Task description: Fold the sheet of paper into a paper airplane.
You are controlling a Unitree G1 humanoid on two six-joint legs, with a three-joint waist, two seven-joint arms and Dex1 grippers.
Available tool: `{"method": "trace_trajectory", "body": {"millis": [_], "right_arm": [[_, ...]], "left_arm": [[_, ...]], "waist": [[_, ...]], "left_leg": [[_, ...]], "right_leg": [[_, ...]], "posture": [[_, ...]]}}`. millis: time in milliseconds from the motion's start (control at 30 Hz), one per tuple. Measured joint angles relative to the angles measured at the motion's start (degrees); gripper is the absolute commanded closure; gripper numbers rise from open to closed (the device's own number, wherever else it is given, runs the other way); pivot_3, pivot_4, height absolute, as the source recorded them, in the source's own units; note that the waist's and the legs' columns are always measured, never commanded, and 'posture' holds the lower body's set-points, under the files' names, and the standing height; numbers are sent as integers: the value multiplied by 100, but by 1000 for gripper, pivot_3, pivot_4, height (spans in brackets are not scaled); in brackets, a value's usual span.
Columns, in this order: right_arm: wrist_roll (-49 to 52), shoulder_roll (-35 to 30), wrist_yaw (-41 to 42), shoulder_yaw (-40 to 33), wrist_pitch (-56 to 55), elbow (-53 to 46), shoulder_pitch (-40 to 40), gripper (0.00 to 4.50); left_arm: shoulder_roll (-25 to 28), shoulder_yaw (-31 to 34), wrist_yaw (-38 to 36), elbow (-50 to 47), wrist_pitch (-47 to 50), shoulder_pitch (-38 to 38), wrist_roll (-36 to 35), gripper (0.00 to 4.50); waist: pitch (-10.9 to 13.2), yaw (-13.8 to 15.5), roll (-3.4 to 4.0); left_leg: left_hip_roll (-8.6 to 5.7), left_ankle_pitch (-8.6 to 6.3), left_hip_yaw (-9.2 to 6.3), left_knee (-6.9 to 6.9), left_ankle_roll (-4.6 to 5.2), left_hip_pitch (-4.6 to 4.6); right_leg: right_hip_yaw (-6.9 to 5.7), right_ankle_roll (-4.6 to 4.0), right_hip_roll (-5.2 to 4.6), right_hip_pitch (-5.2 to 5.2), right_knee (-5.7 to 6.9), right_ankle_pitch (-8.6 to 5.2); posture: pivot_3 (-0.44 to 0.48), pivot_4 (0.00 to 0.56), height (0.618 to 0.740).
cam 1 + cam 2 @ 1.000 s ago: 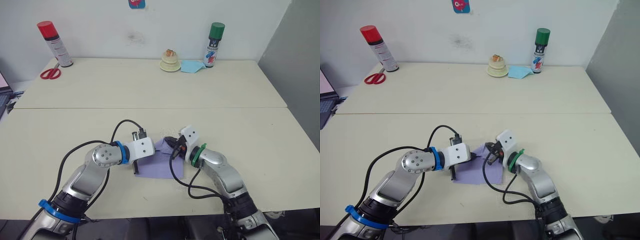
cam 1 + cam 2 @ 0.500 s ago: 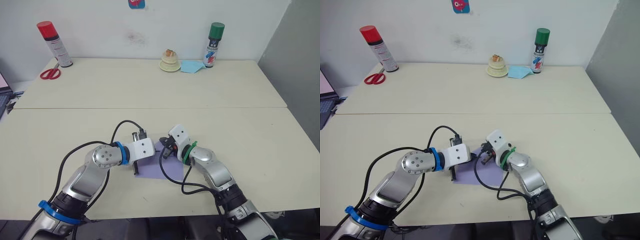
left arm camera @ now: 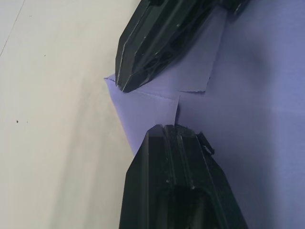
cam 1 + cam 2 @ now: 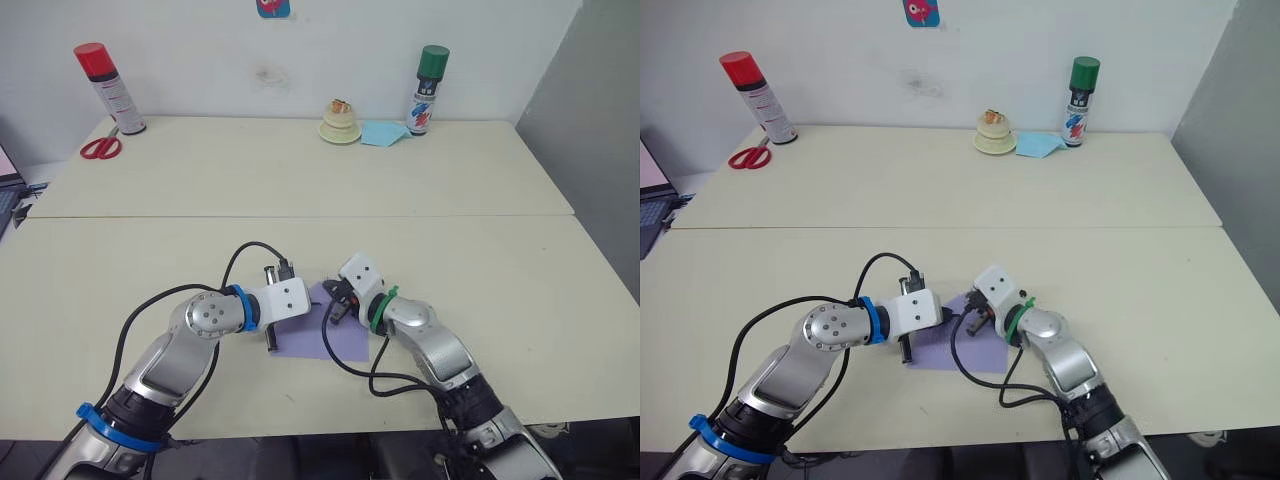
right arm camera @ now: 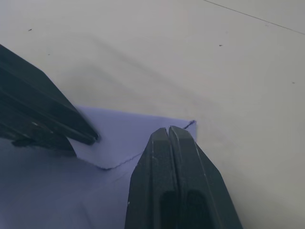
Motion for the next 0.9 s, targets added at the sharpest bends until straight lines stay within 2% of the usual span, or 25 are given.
{"method": "trace_trajectory", "body": {"millis": [400,633,900], "right_arm": [[133,261,-134,-199,-13,61,36,4500],[174,406,-259,-431,-407,251,17,4500],[100,519,-207,-312,-539,687,-199,4500]], "left_arm": [[4,-1,-23,2,-9,-13,5,4490],[7,0,-39,10,-15,-19,5,4490],[10,3,-35,14,-13,-24,8,4490]], "waist": [[1,0,0],[1,0,1],[1,-7,1]], "left_leg": [[0,0,0,0,0,0],[0,0,0,0,0,-1],[0,0,1,-1,0,1]], "right_leg": [[-1,0,0,-1,2,0],[0,0,0,-2,1,0],[0,-1,0,-2,3,-1]], "posture": [[0,150,737],[0,150,737],[0,150,737]]}}
